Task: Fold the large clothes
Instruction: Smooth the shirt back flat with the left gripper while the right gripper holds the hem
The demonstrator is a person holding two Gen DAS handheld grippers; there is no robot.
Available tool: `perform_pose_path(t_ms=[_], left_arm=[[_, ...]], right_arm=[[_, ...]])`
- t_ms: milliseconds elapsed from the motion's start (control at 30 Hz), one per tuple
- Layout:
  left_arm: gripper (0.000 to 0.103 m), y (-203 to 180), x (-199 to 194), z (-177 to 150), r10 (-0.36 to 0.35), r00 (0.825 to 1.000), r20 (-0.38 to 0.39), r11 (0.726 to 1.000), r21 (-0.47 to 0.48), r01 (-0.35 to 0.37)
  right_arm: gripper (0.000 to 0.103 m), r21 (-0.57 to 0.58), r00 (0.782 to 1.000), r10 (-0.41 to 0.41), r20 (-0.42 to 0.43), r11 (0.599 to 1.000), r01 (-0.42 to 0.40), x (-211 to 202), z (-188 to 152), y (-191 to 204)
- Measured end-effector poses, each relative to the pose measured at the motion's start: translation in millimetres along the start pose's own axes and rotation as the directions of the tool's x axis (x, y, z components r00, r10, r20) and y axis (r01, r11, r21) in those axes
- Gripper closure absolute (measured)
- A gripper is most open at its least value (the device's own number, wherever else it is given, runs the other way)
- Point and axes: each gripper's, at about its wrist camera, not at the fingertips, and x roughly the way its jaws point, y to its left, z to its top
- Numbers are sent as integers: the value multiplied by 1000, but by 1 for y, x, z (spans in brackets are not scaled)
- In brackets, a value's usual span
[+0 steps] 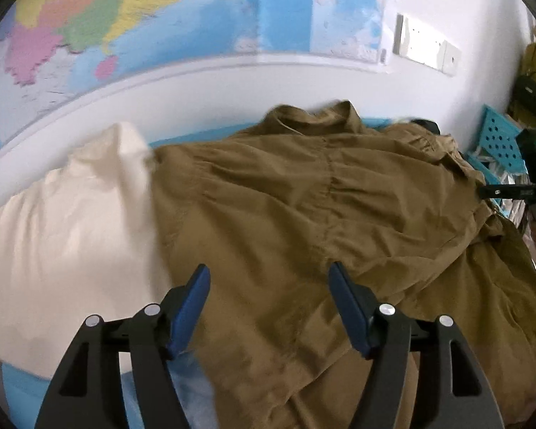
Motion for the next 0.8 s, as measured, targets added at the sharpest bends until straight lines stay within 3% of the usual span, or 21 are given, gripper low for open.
perform_pose_path(t_ms=[233, 367, 433, 500, 533, 667, 800], left_arm=[[38, 1, 48, 10, -7, 998, -59, 1000, -28, 5], [38, 6, 68, 16, 6, 994, -109, 999, -50, -12], [38, 7, 76, 16, 2, 991, -133, 998, -55, -9], [38, 6, 78, 16, 9, 991, -132, 999, -44, -15], [38, 5, 78, 16, 13, 991, -131, 999, -39, -18], [37, 6, 77, 18, 9, 990, -141, 999, -49, -16], [36, 2, 81, 20, 28, 989, -148, 999, -37, -34]], right_arm=[[97, 9, 984, -53, 168, 999, 53, -27, 21, 2], [93, 57, 995, -75, 71, 996, 71, 2, 26, -17], [72, 89, 992, -98, 73, 992, 92, 2, 23, -23], [62, 123, 989, -89, 119, 990, 74, -10, 19, -25], [49, 118, 979, -119, 168, 988, 100, -24, 16, -21], [48, -71, 959, -79, 271, 992, 102, -50, 9, 31], [51, -222, 977, -71, 199, 968, 116, -19, 11, 68]])
